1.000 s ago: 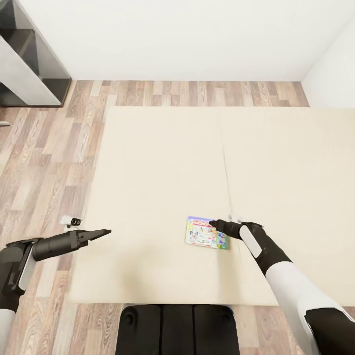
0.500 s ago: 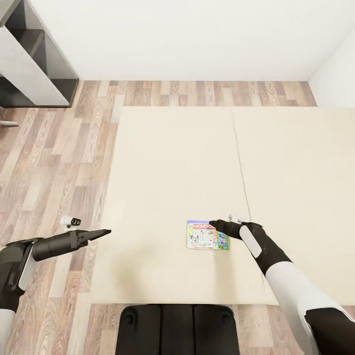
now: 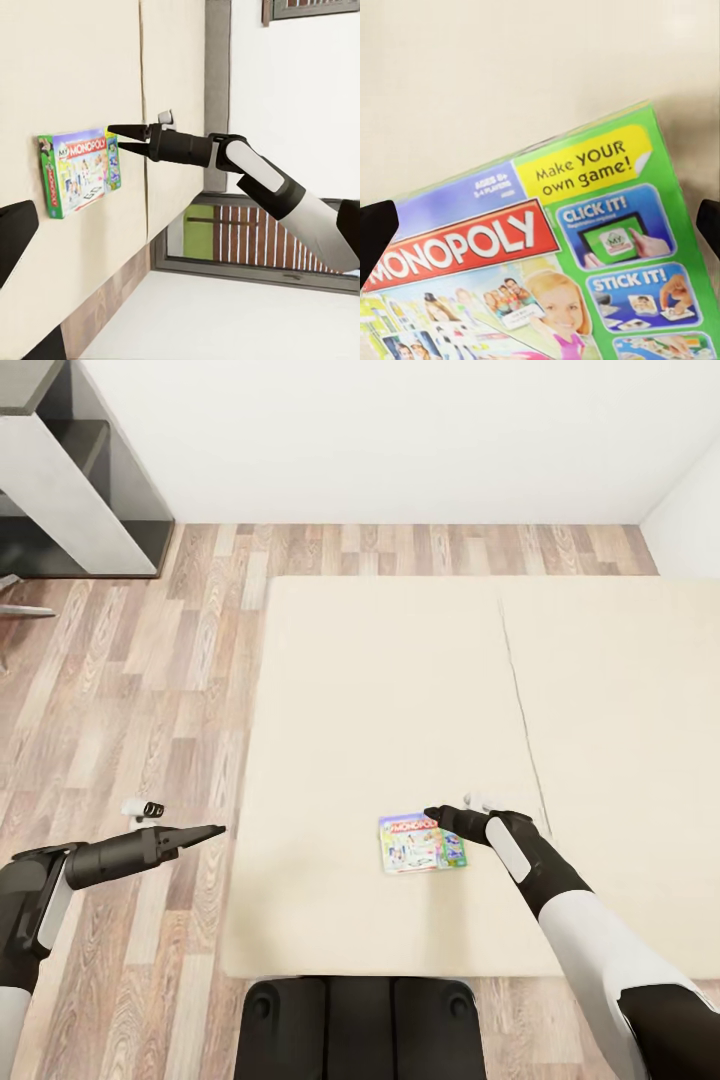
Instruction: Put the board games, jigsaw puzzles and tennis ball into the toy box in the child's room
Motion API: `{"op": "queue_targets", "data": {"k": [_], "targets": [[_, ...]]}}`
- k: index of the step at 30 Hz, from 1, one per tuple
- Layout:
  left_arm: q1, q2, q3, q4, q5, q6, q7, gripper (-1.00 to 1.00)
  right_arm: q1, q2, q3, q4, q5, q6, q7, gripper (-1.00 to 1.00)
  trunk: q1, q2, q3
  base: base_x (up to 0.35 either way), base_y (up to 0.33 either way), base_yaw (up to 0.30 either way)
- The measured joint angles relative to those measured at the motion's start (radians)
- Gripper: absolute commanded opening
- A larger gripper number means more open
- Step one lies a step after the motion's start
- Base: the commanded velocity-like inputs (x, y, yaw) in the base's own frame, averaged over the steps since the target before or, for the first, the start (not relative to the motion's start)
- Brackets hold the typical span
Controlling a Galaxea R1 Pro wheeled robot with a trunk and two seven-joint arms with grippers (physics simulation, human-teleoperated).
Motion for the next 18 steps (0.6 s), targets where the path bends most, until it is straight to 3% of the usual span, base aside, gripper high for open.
{"op": "queue_targets", "data": {"k": [18], "targets": [[0.000, 0.000, 0.000, 0.000, 0.000, 0.000, 0.000, 1.00, 0.000, 0.000, 0.000, 0.000, 0.000, 0.000, 0.000, 1.00, 0.000, 0.000, 0.000, 0.000, 0.247, 0.000]]}}
